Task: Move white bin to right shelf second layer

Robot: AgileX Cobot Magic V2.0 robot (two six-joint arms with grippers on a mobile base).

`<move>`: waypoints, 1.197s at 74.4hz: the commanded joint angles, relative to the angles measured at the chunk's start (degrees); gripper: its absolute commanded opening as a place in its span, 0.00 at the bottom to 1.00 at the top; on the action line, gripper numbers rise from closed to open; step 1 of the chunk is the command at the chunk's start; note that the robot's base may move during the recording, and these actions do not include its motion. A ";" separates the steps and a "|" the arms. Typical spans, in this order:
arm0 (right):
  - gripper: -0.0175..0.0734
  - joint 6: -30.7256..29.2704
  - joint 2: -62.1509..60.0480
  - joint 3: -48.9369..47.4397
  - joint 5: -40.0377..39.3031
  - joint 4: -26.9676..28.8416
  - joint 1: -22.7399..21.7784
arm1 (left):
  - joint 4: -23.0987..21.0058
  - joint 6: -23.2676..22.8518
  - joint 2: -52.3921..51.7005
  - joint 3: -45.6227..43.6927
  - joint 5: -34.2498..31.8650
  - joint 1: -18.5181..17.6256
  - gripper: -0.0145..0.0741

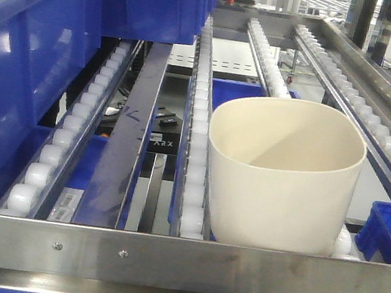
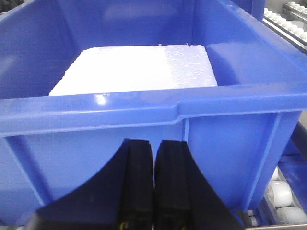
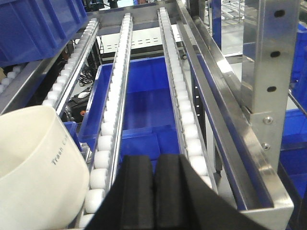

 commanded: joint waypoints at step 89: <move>0.25 12.74 -1.18 0.66 -7.90 -16.42 -0.44 | 0.00 -0.30 -0.80 2.11 -5.01 -0.18 0.26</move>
